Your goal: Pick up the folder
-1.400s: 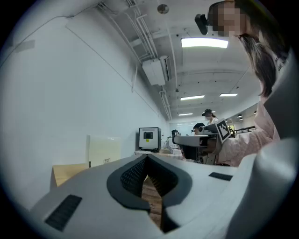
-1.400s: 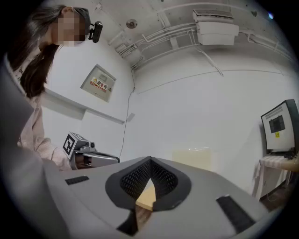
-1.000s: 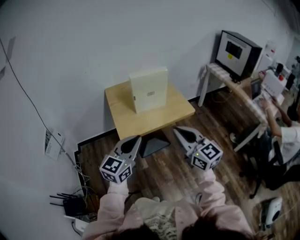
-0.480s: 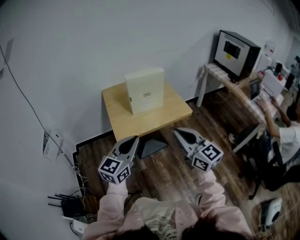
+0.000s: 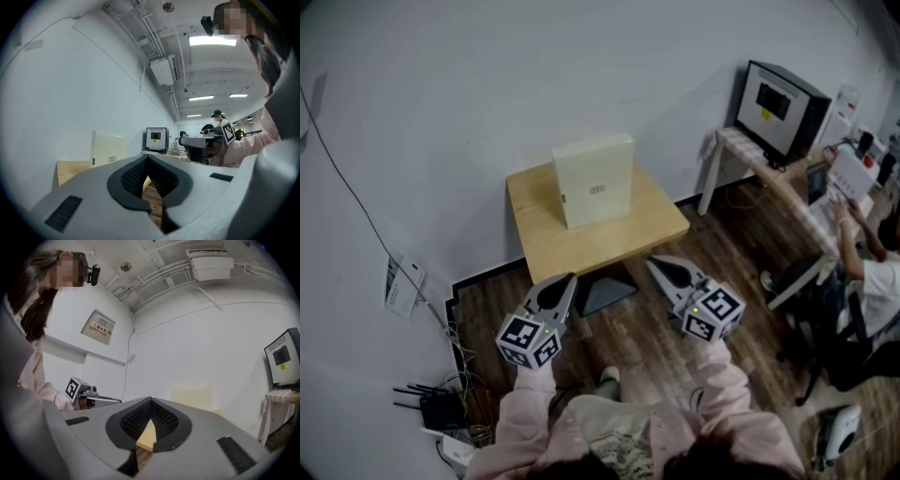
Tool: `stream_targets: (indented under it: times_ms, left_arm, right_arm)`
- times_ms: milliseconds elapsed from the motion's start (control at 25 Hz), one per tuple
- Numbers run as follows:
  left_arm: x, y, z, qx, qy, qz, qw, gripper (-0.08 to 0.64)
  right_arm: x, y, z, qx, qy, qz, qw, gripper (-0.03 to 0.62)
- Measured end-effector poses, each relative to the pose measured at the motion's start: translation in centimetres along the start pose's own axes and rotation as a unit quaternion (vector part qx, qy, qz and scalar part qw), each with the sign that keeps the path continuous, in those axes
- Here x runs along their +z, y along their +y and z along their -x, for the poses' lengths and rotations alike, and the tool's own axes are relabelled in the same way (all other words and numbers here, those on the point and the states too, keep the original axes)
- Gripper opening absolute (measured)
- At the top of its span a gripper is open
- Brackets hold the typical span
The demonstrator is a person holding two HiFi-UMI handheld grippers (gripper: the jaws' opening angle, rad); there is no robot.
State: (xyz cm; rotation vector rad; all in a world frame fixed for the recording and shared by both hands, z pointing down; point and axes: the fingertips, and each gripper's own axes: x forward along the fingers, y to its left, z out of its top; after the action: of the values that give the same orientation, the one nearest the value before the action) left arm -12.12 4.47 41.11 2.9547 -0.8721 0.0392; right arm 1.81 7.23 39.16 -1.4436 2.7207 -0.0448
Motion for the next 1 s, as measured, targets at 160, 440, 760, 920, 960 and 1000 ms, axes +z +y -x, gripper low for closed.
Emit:
stream_targets:
  times_ms: [160, 440, 760, 920, 960, 1000]
  left_arm:
    - [-0.3, 1.6, -1.0, 0.002, 0.006, 0.002, 1.0, -0.009]
    - [0.1, 4.6, -3.1, 0.001, 0.014, 0.003, 0.9999, -0.009]
    - [-0.4, 7.1, -5.2, -0.006, 0.018, 0.01, 0.9998, -0.009]
    - [-0.5, 8.2, -6.1, -0.013, 0.016, 0.014, 0.9997, -0.009]
    - [-0.5, 8.5, -6.3, -0.014, 0.016, 0.015, 0.9997, -0.009]
    - [-0.5, 8.8, -6.6, -0.015, 0.015, 0.016, 0.9996, -0.009]
  right_arm:
    - [-0.6, -1.1, -1.6, 0.002, 0.004, -0.005, 1.0, -0.015]
    - [-0.7, -3.7, -3.6, -0.006, 0.013, -0.011, 1.0, -0.015]
    - [-1.1, -5.3, -6.3, -0.009, 0.021, -0.014, 1.0, -0.015]
    - [-1.1, -6.0, -7.4, -0.013, 0.022, -0.014, 1.0, -0.015]
    - [-1.2, -6.2, -7.7, -0.014, 0.023, -0.014, 1.0, -0.015]
    - [-1.2, -6.4, -8.0, -0.015, 0.024, -0.014, 0.999, -0.015]
